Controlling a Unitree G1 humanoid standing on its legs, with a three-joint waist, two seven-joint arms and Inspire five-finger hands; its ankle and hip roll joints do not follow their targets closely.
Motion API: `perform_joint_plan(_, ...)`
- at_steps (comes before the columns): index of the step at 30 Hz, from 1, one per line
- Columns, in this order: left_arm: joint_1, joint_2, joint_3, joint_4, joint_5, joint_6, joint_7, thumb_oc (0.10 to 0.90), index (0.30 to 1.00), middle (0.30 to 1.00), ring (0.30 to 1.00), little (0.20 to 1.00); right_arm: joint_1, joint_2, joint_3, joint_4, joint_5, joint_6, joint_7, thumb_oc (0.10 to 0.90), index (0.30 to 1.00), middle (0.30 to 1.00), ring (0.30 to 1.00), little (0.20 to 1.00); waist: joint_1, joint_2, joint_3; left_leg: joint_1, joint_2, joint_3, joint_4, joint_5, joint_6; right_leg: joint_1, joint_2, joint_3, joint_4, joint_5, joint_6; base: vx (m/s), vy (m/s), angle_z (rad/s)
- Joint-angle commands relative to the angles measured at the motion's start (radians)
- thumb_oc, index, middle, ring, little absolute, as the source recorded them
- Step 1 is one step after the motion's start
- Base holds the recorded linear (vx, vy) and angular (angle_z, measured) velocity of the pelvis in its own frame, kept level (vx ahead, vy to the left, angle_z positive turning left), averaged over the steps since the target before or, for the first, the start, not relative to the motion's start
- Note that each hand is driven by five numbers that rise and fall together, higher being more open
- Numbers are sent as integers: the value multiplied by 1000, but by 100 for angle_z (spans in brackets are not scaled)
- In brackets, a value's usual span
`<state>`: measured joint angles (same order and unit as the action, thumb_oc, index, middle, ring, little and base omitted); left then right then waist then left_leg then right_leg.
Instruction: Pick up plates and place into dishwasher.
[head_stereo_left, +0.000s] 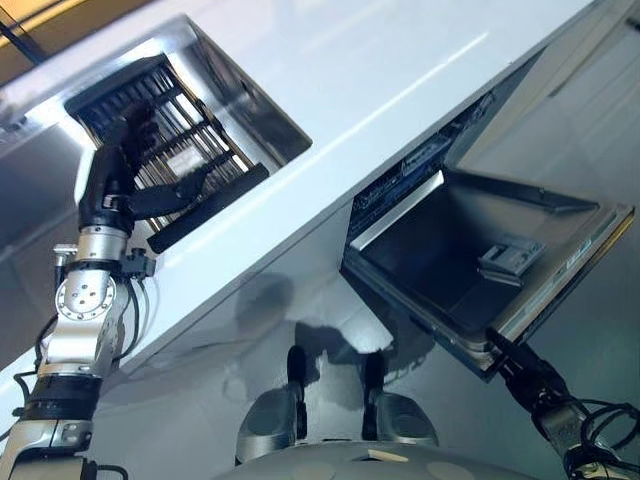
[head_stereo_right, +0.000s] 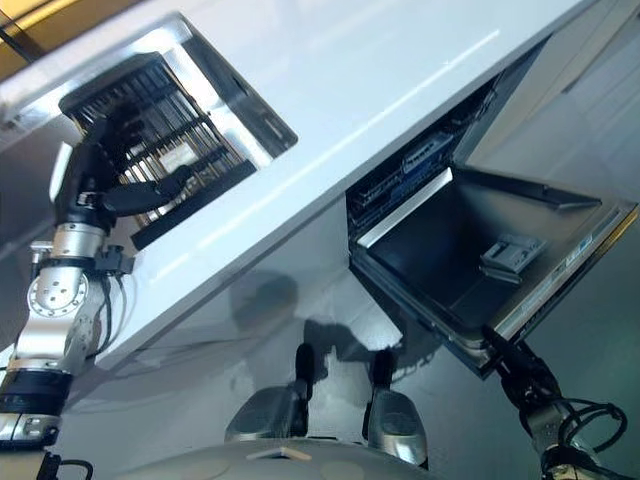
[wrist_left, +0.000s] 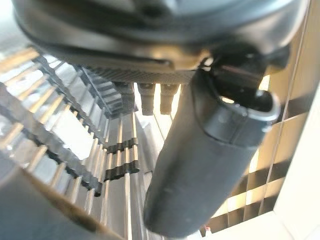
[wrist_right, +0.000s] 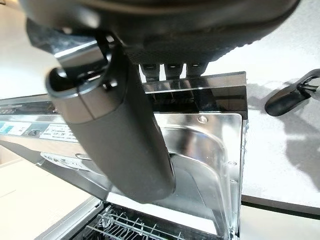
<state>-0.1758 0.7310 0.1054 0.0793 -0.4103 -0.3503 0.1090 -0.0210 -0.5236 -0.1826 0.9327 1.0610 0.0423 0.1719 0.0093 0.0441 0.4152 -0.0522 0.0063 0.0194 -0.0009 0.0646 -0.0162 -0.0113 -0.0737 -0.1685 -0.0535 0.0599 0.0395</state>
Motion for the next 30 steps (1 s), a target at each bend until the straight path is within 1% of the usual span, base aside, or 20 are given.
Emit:
perform_joint_plan(1,-143,41,43,-48,16,-140,82,800,900,900,900,900,-230,11,79,-219,49,-76,157,800,900,900,900,900,16,16,13,-80,-70,43,199,-175,63,-125,23,-3,295,-192,-15,-160,72,-13)
perform_joint_plan(4,-189,47,31,-35,25,-153,116,800,900,900,900,900,-262,1,95,-259,64,-82,142,800,900,900,900,900,19,10,50,-150,-71,62,286,-198,72,-196,11,-8,379,-202,-20,-99,86,-20)
perform_joint_plan(5,-201,45,30,-30,29,-159,124,800,900,900,900,900,-273,-4,98,-273,65,-84,139,800,900,900,900,900,21,6,65,-174,-74,73,325,-219,78,-224,7,-8,421,-217,-21,-55,139,-17)
perform_joint_plan(6,-206,44,31,-31,35,-160,132,800,900,900,900,900,-277,-6,97,-282,64,-83,135,800,900,900,900,900,21,3,73,-189,-75,79,347,-227,82,-241,4,-8,441,-220,-22,-29,115,-12)
perform_joint_plan(7,-207,43,31,-31,36,-159,133,800,900,900,900,900,-277,-7,97,-283,64,-83,135,800,900,900,900,900,21,3,74,-192,-75,80,352,-229,82,-244,3,-7,445,-222,-22,-29,100,-9)
perform_joint_plan(11,-216,26,28,-41,58,-174,165,800,900,900,900,900,-297,-13,93,-318,54,-82,109,800,900,900,900,900,23,-3,105,-244,-85,96,408,-245,96,-307,-10,-4,511,-228,-22,-36,131,-9)
perform_joint_plan(13,-215,13,24,-53,67,-181,186,800,900,900,900,900,-302,-18,93,-330,51,-84,102,800,900,900,900,900,24,-4,105,-272,-87,103,429,-253,102,-339,-15,-2,533,-229,-22,-7,143,-12)
perform_joint_plan(16,-209,2,27,-62,69,-188,201,800,900,900,900,900,-300,-21,92,-341,55,-86,112,800,900,900,900,900,25,-6,105,-288,-87,107,440,-257,106,-359,-16,2,544,-228,-22,7,102,-6)
perform_joint_plan(21,-186,-26,41,-87,91,-220,215,800,900,900,900,900,-296,-3,103,-402,168,-93,239,800,900,900,900,900,36,-11,105,-341,-92,113,493,-279,117,-402,-18,9,585,-235,-25,-2,61,-5)
perform_joint_plan(23,-179,-34,42,-93,103,-223,220,800,900,900,900,900,-295,7,106,-429,200,-86,273,800,900,900,900,900,37,-12,105,-346,-92,112,503,-284,118,-407,-20,10,594,-237,-24,6,31,-4)
perform_joint_plan(24,-177,-40,40,-96,110,-223,226,800,900,900,900,900,-294,17,112,-451,219,-82,310,800,900,900,900,900,38,-12,105,-349,-93,111,510,-287,119,-411,-21,11,601,-238,-25,9,34,-5)
perform_joint_plan(27,-160,-54,45,-95,113,-225,230,800,900,900,900,900,-286,43,135,-534,244,-49,403,800,900,900,900,900,36,-12,105,-348,-97,107,521,-293,122,-413,-23,19,610,-239,-23,18,44,-5)
perform_joint_plan(28,-157,-56,46,-95,111,-226,229,800,900,900,900,900,-287,46,141,-551,247,-45,415,800,900,900,900,900,36,-11,105,-346,-98,106,520,-293,123,-411,-23,20,609,-239,-22,33,29,-3)
perform_joint_plan(30,-146,-62,48,-95,110,-228,225,800,900,900,900,900,-293,62,157,-607,243,-2,462,800,900,900,900,900,37,-11,105,-340,-100,102,517,-292,123,-407,-24,24,607,-236,-20,45,21,-3)
